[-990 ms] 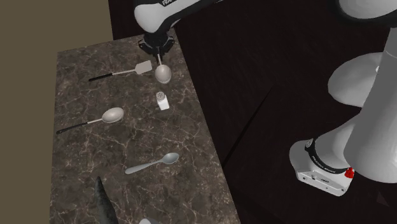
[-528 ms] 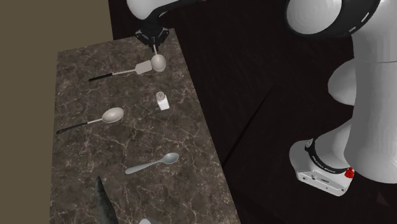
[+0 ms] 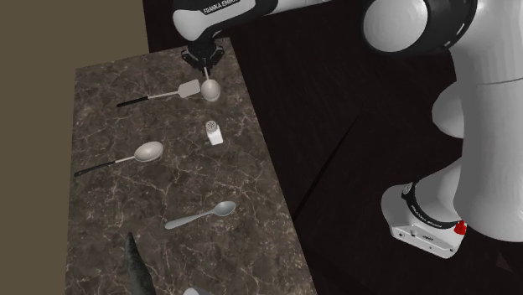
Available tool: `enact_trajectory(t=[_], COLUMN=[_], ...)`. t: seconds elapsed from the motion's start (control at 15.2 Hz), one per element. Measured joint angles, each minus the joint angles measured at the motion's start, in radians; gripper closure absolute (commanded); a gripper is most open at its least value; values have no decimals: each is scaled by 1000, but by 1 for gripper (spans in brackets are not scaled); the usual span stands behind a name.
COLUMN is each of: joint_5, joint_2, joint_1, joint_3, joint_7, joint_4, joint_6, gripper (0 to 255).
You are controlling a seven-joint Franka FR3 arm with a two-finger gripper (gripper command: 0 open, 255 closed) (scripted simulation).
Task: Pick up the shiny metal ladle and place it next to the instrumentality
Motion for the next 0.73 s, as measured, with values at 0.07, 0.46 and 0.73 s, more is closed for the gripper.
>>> enact_trajectory(t=[0.07, 0.46, 0.73], joint_5=[-1, -9, -11], joint_2=[7, 52, 70], joint_1=[1, 6, 8], joint_3=[-1, -9, -12], joint_7=[1, 1, 1], joint_4=[-4, -9, -5], joint_6=[10, 61, 74], gripper=[255, 255, 255])
